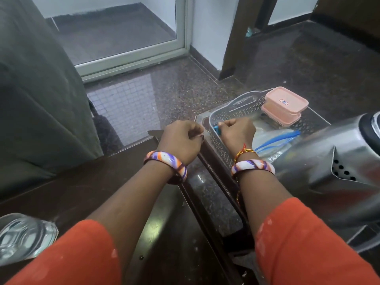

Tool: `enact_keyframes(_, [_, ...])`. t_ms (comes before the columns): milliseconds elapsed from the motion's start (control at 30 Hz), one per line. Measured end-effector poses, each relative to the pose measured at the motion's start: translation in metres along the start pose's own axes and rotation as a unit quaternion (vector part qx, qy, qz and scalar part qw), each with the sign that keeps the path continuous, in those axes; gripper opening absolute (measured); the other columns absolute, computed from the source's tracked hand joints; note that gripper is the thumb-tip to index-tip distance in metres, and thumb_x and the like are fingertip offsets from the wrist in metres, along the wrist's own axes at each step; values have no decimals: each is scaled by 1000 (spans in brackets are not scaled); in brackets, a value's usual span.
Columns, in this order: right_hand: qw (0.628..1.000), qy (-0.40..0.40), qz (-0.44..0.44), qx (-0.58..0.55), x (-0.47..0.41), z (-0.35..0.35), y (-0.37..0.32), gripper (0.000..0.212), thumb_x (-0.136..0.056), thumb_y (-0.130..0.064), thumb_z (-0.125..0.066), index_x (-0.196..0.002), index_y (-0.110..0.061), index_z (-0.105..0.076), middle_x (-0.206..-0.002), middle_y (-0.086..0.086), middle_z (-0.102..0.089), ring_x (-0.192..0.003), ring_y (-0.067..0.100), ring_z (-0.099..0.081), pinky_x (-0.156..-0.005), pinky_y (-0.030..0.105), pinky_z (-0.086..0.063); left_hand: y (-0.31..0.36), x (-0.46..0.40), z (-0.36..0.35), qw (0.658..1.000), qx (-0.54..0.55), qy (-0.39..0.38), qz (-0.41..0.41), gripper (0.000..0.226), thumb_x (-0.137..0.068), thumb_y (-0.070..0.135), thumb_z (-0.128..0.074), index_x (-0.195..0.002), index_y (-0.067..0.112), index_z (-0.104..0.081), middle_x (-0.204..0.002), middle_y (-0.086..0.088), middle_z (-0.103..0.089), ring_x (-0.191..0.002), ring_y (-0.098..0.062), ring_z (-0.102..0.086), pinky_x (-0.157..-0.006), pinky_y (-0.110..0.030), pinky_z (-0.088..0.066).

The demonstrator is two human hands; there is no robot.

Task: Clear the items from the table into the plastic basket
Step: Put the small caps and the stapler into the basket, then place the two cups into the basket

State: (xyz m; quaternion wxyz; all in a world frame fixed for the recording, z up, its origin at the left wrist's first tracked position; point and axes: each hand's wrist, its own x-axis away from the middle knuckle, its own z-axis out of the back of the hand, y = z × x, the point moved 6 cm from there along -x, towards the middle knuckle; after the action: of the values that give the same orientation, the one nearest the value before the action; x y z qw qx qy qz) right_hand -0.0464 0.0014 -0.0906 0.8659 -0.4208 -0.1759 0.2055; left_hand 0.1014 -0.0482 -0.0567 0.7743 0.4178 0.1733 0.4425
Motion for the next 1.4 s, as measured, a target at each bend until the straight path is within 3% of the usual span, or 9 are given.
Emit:
enact_keyframes(200, [998, 29, -31, -41, 0, 6, 9, 28, -74, 2, -56, -54, -17, -59, -82, 23, -72, -82, 35, -70, -81, 47, -57, -10, 9, 16, 1000, -7, 3, -11, 22, -85, 9, -57, -104, 8, -69, -104, -11, -72, -100, -22, -65, -83, -21, -45])
enact_keyframes(367, [993, 58, 105, -3, 62, 17, -27, 20, -81, -5, -57, -93, -6, -73, -90, 16, -75, -87, 26, -70, -87, 31, -53, -18, 43, 44, 999, 12, 31, -10, 24, -85, 9, -58, -107, 6, -68, -107, -11, -72, -101, -21, -66, -81, -16, -42])
enact_keyframes(500, [978, -67, 187, -64, 155, -29, -45, 19, -76, -11, -60, -90, -10, -74, -86, 9, -75, -81, 19, -71, -82, 37, -57, -43, 101, 86, 997, 27, 78, 3, 23, -84, 4, -58, -103, 4, -70, -103, -13, -74, -96, -19, -68, -71, -5, -42])
enact_keyframes(633, [948, -186, 245, -83, 269, -76, -47, 20, -78, -1, -61, -91, -10, -74, -83, -6, -69, -78, 5, -65, -79, 25, -54, -99, 184, 133, 987, 30, 160, 11, 23, -78, 8, -56, -94, 9, -73, -86, 5, -70, -78, 6, -60, -71, 0, -43])
enact_keyframes(733, [931, -273, 237, -60, 337, -108, -32, 19, -79, -2, -63, -94, -8, -73, -88, 4, -74, -79, 7, -65, -78, 23, -54, -153, 256, 169, 970, 28, 234, 58, 21, -78, 8, -58, -95, 9, -72, -87, 10, -67, -72, 17, -60, -73, -1, -47])
enact_keyframes(833, [896, -380, 227, 37, 394, -137, -9, 41, -76, -15, -72, -117, -13, -64, -113, 10, -68, -99, 14, -63, -90, 23, -48, -203, 323, 203, 957, -37, 270, 97, 24, -79, 6, -57, -98, 8, -71, -93, 3, -69, -80, -3, -66, -78, -22, -53])
enact_keyframes(967, [798, -492, 247, 244, 453, -169, 21, 95, -67, -41, -76, -143, -42, -20, -155, 5, -22, -142, 23, -23, -108, 37, -34, -270, 394, 249, 924, -162, 291, 190, 32, -74, 7, -56, -104, 0, -67, -107, -20, -68, -100, -34, -64, -93, -32, -42])
enact_keyframes(1167, [827, -384, 272, 309, 474, -188, 22, 78, -77, -16, -63, -144, -30, -26, -145, 9, -32, -131, 29, -32, -97, 38, -42, -360, 462, 294, 826, -229, 280, 432, 75, -73, 27, -74, -135, 5, -39, -147, -30, -27, -135, -46, -26, -108, -52, -31])
enact_keyframes(1400, [818, -400, 279, 306, 514, -212, 10, 63, -77, -28, -63, -135, -35, -41, -138, 1, -39, -127, 22, -39, -86, 35, -48, -423, 459, 332, 846, -190, 214, 450, 87, -67, 28, -79, -140, 17, -33, -150, -21, -29, -137, -40, -27, -108, -46, -32])
